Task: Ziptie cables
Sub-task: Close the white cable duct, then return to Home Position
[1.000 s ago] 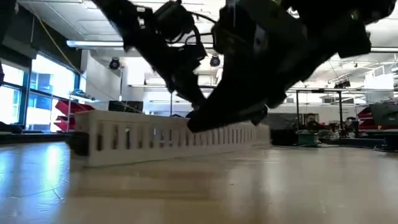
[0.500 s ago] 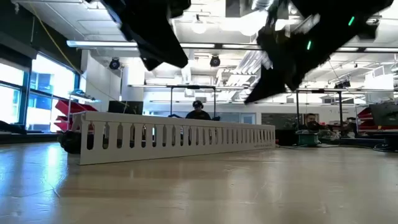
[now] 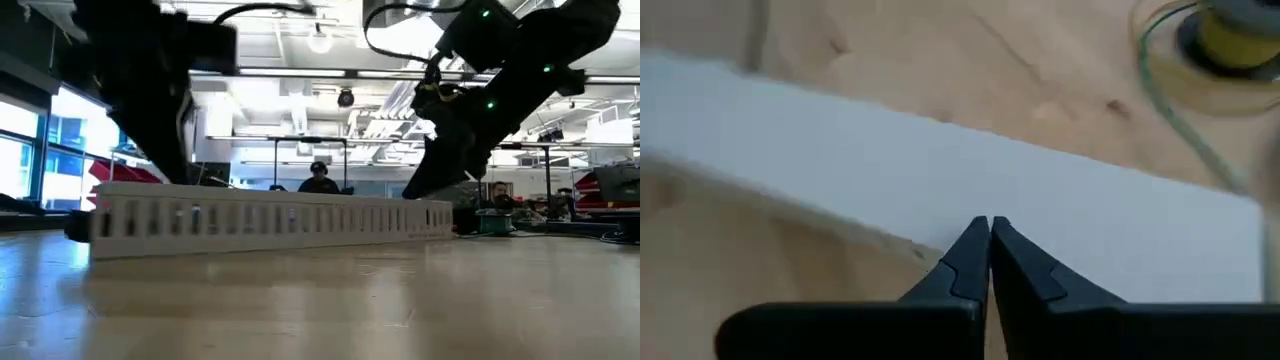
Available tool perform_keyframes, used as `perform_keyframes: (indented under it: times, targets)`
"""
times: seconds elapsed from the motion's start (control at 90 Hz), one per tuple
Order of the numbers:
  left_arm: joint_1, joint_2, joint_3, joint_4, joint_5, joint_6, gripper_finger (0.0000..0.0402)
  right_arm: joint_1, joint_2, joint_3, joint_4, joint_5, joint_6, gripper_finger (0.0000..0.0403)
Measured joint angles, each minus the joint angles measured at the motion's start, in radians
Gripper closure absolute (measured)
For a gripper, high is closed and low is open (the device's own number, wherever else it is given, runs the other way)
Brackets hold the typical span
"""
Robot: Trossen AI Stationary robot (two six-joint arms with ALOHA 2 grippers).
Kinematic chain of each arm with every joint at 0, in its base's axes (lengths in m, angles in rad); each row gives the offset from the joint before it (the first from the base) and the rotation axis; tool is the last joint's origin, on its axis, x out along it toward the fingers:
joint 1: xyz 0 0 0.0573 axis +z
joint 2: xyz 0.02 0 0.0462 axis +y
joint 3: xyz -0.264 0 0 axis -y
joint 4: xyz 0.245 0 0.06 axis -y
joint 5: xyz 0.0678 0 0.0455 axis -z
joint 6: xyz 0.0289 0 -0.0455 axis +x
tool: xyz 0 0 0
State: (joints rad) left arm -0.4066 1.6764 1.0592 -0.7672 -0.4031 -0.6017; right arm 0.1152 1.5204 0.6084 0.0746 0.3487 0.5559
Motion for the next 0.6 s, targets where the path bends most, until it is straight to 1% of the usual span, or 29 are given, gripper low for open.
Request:
perform_keyframes:
  times: [0.111,0.211,0.333,0.389,0.444,0.544,0.6]
  targets:
    - [0.016,0.000,0.000,-0.089,-0.108,0.008,0.0401,0.054,0.003,0.015,-0.011,0.038,0.122,0.0403]
    - [0.036,-0.006,0.000,-0.150,-0.207,0.001,0.0401,0.102,0.013,0.028,-0.017,0.074,0.165,0.0403]
    - [0.049,-0.030,0.000,-0.181,-0.268,0.000,0.0401,0.141,0.013,0.043,-0.035,0.181,0.203,0.0403]
    - [0.049,-0.045,0.000,-0.171,-0.282,-0.002,0.0401,0.155,0.011,0.044,-0.035,0.238,0.224,0.0403]
    - [0.034,-0.085,0.000,-0.143,-0.306,-0.028,0.0401,0.169,-0.002,0.044,-0.033,0.295,0.229,0.0403]
    - [-0.022,-0.189,0.000,-0.057,-0.329,-0.051,0.0401,0.204,-0.052,0.044,-0.029,0.371,0.217,0.0403]
    - [-0.061,-0.237,0.000,0.007,-0.338,-0.064,0.0401,0.227,-0.083,0.044,-0.008,0.392,0.172,0.0403]
